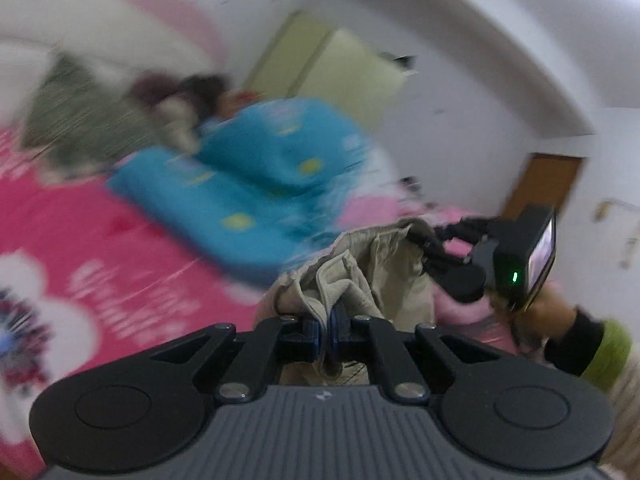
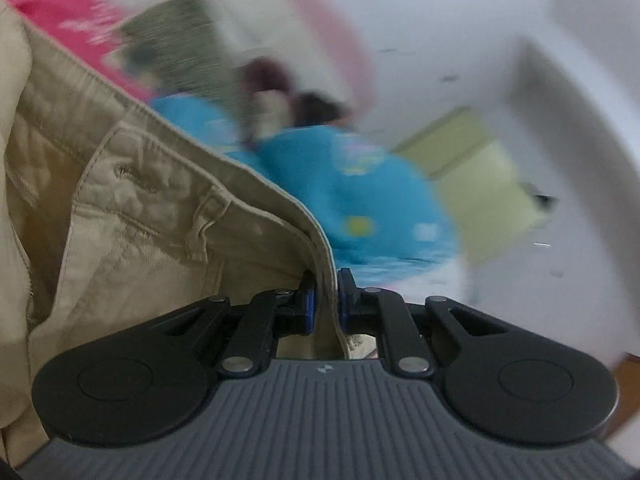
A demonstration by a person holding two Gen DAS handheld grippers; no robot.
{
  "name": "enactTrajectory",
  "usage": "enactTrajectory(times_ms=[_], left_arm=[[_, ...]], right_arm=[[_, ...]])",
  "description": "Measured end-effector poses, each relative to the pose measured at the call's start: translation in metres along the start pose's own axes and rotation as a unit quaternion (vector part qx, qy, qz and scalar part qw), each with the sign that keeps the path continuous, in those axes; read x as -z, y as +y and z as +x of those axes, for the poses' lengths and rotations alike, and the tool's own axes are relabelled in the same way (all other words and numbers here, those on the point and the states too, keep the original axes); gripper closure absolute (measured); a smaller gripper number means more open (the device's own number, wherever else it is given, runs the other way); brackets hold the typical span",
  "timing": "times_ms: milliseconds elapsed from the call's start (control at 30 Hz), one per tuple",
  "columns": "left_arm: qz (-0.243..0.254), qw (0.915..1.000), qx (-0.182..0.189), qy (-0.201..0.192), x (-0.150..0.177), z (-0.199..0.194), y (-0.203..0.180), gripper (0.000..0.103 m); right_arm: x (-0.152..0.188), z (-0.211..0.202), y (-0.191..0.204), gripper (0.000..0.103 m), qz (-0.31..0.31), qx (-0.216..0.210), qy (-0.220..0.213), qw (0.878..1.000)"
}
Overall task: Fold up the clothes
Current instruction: 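Lower the trousers onto the bed with both grippers holding the waistband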
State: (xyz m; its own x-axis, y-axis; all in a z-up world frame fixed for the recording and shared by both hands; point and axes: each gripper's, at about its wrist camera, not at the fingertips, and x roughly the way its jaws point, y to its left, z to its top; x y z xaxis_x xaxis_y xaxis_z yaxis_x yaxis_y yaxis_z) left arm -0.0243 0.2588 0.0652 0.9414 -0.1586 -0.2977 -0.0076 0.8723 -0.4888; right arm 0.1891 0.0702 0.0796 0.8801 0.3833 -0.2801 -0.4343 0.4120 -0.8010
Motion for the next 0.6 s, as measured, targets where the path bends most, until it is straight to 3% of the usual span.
enactTrajectory(times_ms=[100,200,267,367,467,533,600], left_arm=[[-0.028,0.9991,-0.030,-0.008,0.000,-0.006,0.052,0.097],[-0.029,0.9974,-0.056,-0.035,-0.004,-0.034,0.086,0.097],[-0.028,0.9963,-0.074,-0.034,0.004,-0.031,0.104,0.097],[-0.044,0.9937,-0.103,0.007,0.024,-0.017,0.139,0.096],[-0.104,0.9865,-0.115,0.054,0.047,-0.006,0.177,0.094],[-0.127,0.9862,-0.099,0.039,0.053,-0.018,0.184,0.087],[-0.136,0.9862,-0.090,0.028,0.051,-0.030,0.186,0.056]], right_arm=[[-0.026,0.048,0.031,0.094,-0.022,-0.042,-0.007,0.999],[-0.055,0.095,0.045,0.094,-0.023,-0.075,-0.025,0.997],[-0.075,0.121,0.054,0.094,-0.017,-0.100,-0.035,0.994],[-0.085,0.158,0.102,0.092,-0.004,-0.147,-0.037,0.988],[-0.087,0.186,0.154,0.091,-0.003,-0.232,0.026,0.972],[-0.082,0.196,0.180,0.088,-0.041,-0.238,0.055,0.969],[-0.083,0.184,0.177,0.080,-0.068,-0.227,0.042,0.971]])
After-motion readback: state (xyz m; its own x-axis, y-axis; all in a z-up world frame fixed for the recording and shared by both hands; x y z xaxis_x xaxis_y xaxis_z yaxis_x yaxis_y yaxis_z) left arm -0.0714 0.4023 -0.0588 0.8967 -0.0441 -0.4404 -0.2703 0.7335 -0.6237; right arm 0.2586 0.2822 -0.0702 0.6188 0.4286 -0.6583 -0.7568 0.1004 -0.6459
